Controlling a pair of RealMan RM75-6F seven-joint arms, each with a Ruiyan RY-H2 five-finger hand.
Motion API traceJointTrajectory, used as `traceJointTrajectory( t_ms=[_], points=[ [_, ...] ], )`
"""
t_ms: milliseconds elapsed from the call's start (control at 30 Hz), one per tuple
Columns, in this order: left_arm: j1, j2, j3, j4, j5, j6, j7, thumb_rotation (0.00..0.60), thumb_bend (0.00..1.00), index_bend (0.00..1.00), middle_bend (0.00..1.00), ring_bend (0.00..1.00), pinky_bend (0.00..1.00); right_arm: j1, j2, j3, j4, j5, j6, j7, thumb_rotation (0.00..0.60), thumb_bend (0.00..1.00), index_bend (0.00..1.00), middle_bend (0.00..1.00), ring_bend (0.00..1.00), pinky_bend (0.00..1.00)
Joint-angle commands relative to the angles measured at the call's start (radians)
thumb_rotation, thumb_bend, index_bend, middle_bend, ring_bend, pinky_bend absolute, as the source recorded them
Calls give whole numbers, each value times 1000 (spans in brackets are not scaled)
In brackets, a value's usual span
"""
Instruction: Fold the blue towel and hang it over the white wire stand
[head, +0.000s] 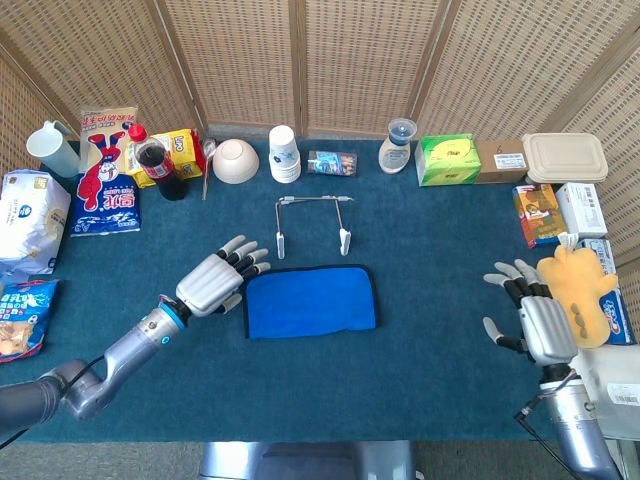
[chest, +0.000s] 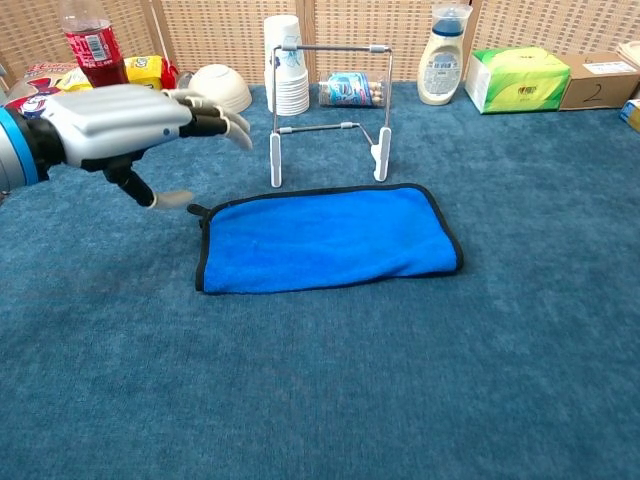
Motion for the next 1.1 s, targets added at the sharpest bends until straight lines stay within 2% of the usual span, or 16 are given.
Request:
traceJointTrajectory(
  t_ms=[33,467,1100],
  points=[
    [13,-29,9,28,14,-6,-17,600,201,151,89,0,0,-1,-3,0,-2,4,2,-4,600,332,246,165,9,0],
    [41,-93,9,101,52,-15,-17,600,197,181,97,0,0,-11,4,1,-9,11,12,-9,600,332,244,165,9,0],
    [86,-129,19,179,90,-3,-47,600,174,176,91,0,0,-10,0,2,-14,16,7,-17,600,332,241,165,6,0]
  ],
)
